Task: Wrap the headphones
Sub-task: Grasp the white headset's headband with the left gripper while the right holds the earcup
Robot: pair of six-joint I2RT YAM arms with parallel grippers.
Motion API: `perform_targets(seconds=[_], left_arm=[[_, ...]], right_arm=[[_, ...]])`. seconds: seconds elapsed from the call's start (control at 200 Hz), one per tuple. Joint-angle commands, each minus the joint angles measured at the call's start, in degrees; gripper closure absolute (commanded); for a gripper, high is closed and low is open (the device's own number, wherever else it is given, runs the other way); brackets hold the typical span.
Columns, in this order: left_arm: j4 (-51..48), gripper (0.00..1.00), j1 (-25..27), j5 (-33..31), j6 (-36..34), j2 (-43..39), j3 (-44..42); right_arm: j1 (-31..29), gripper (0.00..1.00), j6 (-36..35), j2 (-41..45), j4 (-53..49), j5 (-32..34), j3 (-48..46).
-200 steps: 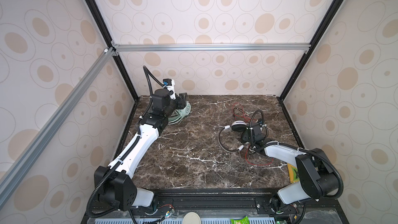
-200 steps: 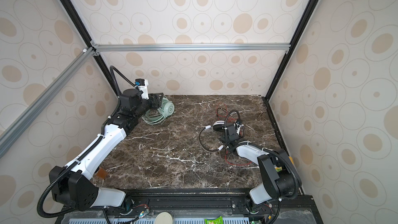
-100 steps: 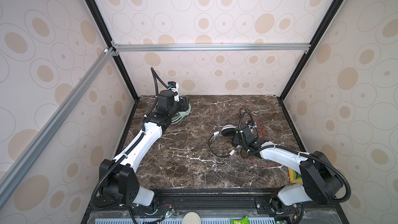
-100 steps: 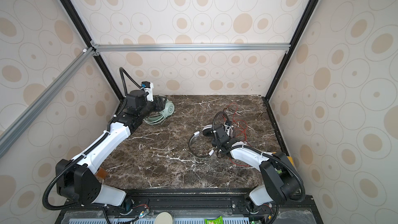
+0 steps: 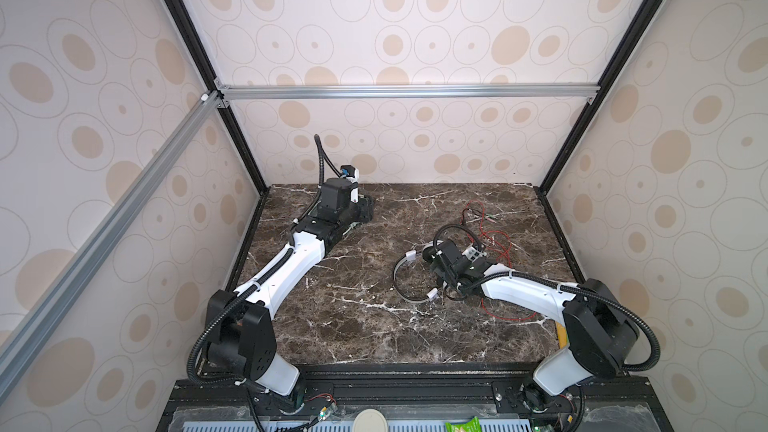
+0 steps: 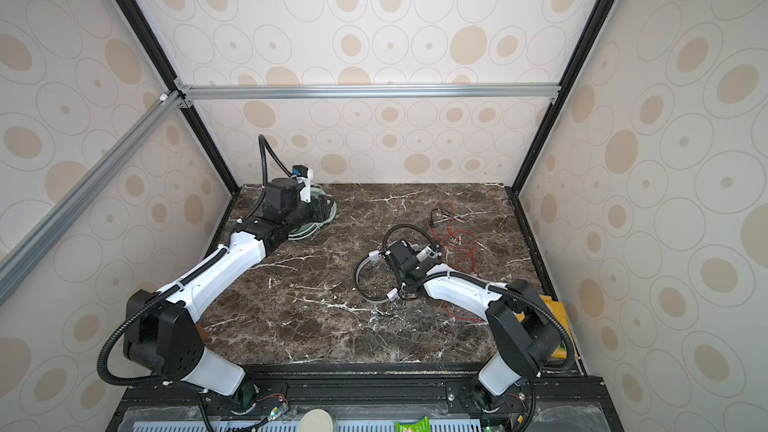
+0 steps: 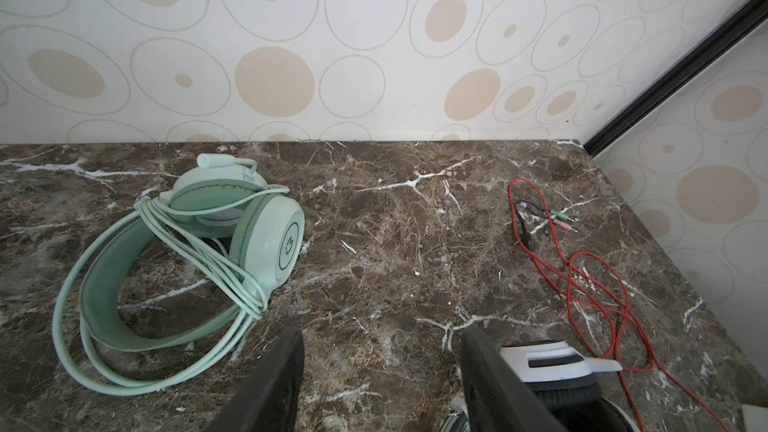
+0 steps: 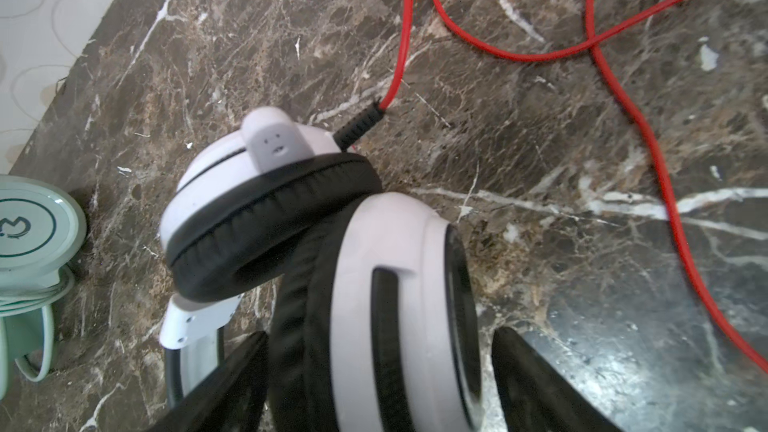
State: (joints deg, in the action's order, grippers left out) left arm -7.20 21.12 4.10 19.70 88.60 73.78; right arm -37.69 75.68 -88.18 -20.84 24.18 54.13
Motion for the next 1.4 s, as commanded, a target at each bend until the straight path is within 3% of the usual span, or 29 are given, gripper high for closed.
perform_targets(seconds=[0.0, 0.16, 0.32, 0.545, 0.665, 0.745, 0.935, 1.395], left_arm=[[-2.0, 0.4, 1.2, -2.3, -1.9, 1.5, 3.6], [-8.2, 0.4, 8.7, -10.7, -0.9, 4.4, 4.9], [-15.5, 0.42, 15.2, -5.8, 12.3, 4.8, 3.5], [-29.3, 0.47, 18.7, 7.5, 34.7, 9.3, 6.1], [-33.9, 0.5, 20.6, 13.0, 46.9, 11.0, 4.8], [-34.0, 0.49, 23.1, 13.4, 52.0, 11.6, 4.5], [-38.5, 0.47, 25.5, 11.7, 54.4, 17.0, 6.9], [-41.9, 0.46, 24.9, 6.4, 56.3, 23.3, 9.3]], right_arm=[[5.1, 0.14, -7.8, 7.7, -3.5, -2.3, -2.3], [11.6, 0.15, -25.3, 19.0, -1.4, -9.1, -8.2], [12.7, 0.15, -36.1, 27.6, 0.1, -7.2, -16.1], [13.6, 0.15, -39.5, 36.8, 12.5, -5.7, -30.3], [13.8, 0.15, -37.9, 37.4, 13.4, -7.2, -31.1], [13.9, 0.15, -36.9, 37.4, 13.2, -9.0, -30.9], [13.8, 0.15, -36.2, 39.0, 11.6, -9.1, -32.0], [13.9, 0.16, -38.9, 56.2, 7.1, -2.0, -34.8]])
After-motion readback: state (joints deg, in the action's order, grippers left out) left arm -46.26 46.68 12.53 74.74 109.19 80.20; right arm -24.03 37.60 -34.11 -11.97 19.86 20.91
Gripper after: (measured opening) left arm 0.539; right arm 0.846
